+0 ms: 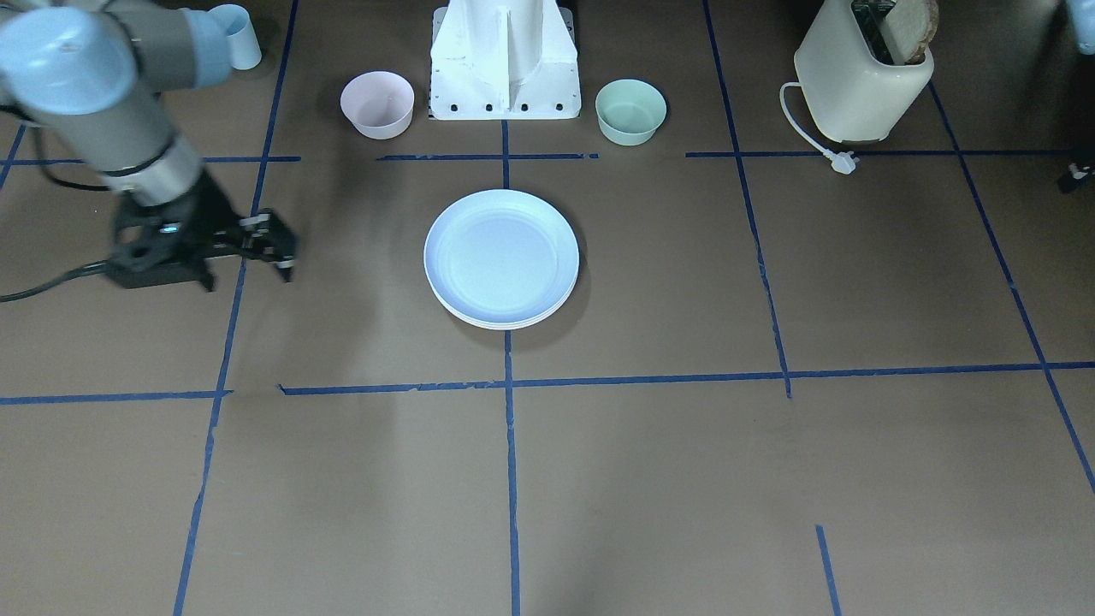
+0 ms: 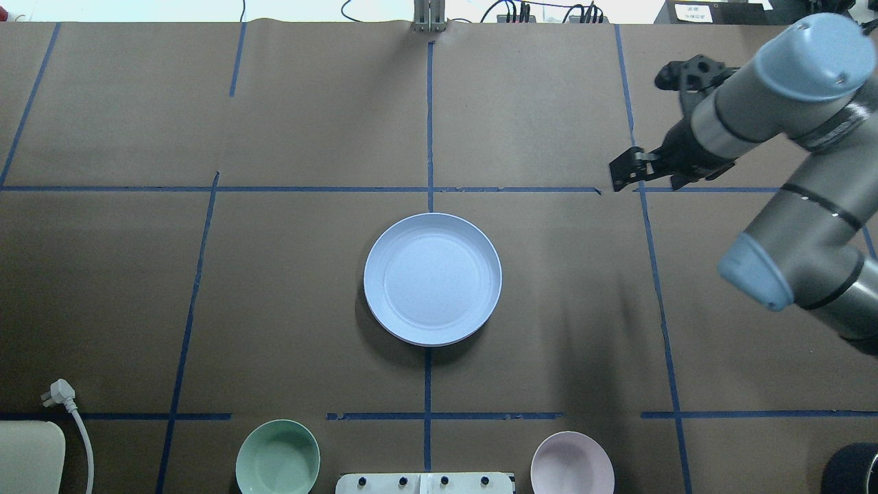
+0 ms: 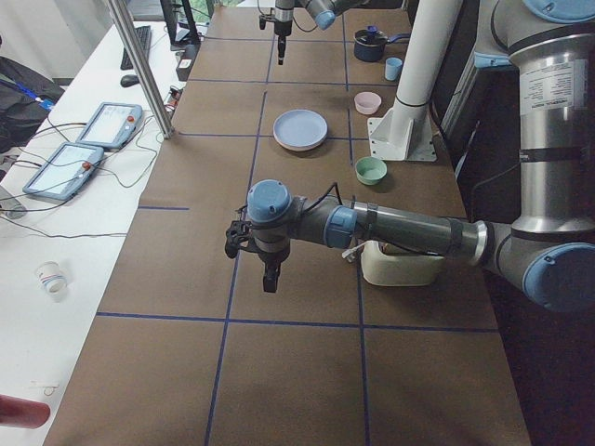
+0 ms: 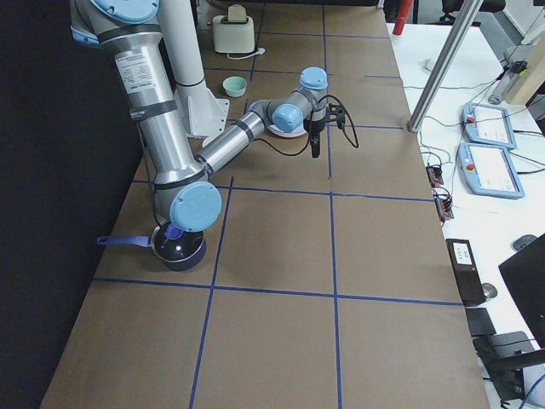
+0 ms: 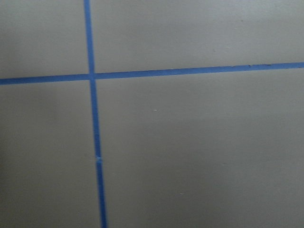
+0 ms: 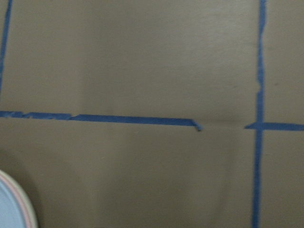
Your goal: Stack three plates with pink and blue
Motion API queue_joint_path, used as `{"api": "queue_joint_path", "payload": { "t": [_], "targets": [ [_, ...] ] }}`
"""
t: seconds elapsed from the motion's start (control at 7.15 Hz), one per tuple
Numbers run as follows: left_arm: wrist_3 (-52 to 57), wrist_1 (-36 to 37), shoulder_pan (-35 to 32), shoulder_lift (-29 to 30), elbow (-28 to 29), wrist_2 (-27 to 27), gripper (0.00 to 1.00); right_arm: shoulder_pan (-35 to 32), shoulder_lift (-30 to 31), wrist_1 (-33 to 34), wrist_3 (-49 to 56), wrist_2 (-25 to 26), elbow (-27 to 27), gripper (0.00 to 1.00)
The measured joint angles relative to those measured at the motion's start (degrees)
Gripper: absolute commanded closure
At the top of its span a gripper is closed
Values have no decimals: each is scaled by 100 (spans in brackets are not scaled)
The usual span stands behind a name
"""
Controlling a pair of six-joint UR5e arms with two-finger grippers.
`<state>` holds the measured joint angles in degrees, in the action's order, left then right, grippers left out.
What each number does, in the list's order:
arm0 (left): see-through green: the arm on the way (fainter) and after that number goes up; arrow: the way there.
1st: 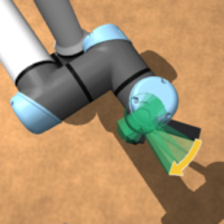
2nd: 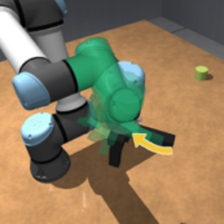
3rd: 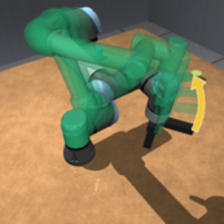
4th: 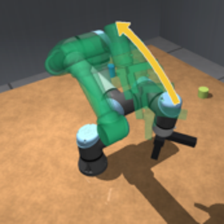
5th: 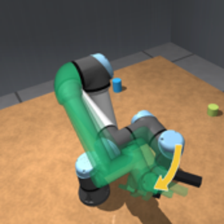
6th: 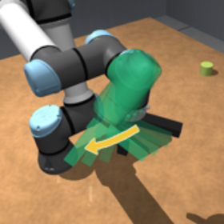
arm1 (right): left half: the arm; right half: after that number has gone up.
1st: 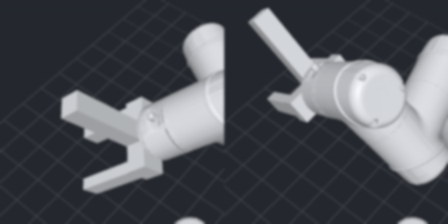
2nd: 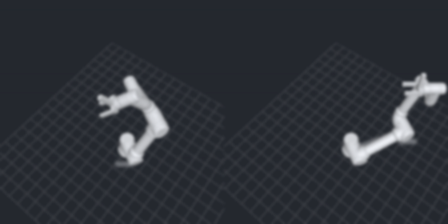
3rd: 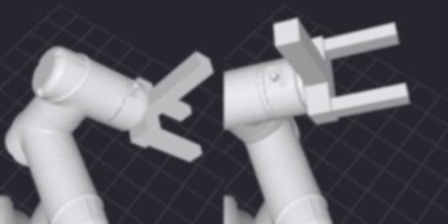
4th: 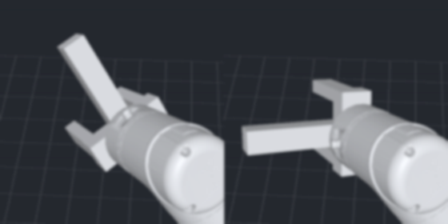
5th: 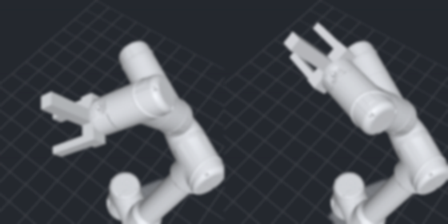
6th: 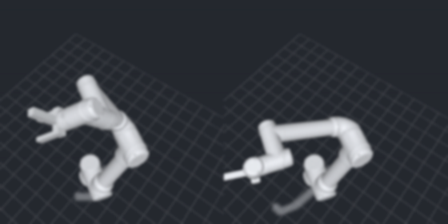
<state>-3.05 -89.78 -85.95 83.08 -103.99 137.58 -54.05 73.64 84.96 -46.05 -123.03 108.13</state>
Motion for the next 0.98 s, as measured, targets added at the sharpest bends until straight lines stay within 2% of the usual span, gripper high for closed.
{"api": "queue_joint_path", "payload": {
  "t": [0.28, 0.56, 0.84, 0.98],
  "targets": [
    [494, 224, -269, 57, 377, 17, 0, -1022, 742, 50, 1539, -699, -7, 0],
    [541, 262, -330, 114, 531, 8, 0, -1797, 1452, 42, 2873, -1152, -129, 0],
    [535, 262, -340, 315, 793, -2, 0, -2486, 1915, 19, 3956, -1411, -505, 0],
    [534, 256, -349, 368, 882, -1, 0, -2684, 1996, 12, 4158, -1426, -705, 0]
  ]
}}
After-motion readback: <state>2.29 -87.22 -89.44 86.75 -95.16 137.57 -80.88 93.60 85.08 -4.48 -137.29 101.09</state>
